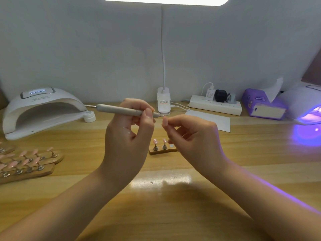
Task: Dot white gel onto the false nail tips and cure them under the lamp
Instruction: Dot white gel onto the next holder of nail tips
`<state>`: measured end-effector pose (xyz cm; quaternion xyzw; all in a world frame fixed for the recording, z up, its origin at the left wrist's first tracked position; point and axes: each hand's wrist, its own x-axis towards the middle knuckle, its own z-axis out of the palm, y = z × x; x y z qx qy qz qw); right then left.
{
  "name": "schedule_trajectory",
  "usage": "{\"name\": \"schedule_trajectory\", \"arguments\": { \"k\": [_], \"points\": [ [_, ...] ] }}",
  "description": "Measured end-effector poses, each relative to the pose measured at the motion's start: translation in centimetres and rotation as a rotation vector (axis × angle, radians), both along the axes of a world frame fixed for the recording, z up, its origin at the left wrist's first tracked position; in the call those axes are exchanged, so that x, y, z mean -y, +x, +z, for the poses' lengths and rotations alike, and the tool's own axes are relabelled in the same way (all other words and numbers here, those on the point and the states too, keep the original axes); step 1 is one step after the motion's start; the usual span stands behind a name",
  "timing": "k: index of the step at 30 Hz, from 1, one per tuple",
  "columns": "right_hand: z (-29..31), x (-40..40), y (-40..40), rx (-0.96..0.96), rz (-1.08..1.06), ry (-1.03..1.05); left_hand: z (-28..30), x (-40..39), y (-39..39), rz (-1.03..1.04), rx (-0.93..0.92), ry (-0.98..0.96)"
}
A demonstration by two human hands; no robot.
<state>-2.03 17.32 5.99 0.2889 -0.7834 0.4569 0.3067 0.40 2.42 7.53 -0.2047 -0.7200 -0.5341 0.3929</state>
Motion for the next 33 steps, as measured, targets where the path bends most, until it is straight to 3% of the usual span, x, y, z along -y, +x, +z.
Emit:
{"name": "schedule_trajectory", "arguments": {
  "k": [33],
  "points": [
    [-0.04,0.01,0.06,-0.060,-0.033,0.037,-0.03,-0.04,0.03,-0.015,0.047,0.002]
  ]
}}
